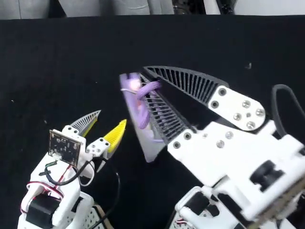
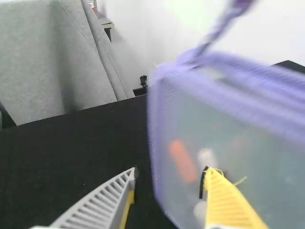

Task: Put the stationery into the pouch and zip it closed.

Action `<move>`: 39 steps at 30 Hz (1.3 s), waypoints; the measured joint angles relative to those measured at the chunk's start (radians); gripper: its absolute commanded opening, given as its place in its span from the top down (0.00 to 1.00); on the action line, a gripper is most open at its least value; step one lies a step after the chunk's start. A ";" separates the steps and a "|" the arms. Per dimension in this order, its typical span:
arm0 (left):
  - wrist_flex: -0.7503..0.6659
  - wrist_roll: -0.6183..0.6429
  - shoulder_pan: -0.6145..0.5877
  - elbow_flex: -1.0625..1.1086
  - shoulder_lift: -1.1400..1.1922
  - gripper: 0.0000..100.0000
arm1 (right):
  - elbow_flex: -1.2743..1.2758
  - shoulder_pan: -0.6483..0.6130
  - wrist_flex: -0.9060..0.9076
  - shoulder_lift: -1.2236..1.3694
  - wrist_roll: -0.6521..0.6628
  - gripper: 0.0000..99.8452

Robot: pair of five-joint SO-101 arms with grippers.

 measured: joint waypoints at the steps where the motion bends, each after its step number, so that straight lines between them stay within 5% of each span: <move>1: 0.000 0.000 0.000 0.000 0.000 0.77 | 0.000 0.015 0.000 0.011 0.009 0.99; 9: 0.000 0.000 -0.180 0.000 0.000 0.77 | -0.063 0.218 -0.038 0.081 0.021 0.99; 21: 0.000 0.000 -0.534 0.000 0.000 0.77 | -0.423 0.226 0.089 0.064 -0.051 0.99; 31: 0.000 0.000 -0.594 0.000 0.000 0.77 | -0.427 -0.239 0.239 0.064 -0.110 0.99; 39: 0.000 0.000 -0.594 0.000 0.000 0.77 | -0.272 -0.195 0.115 0.138 -0.057 0.99</move>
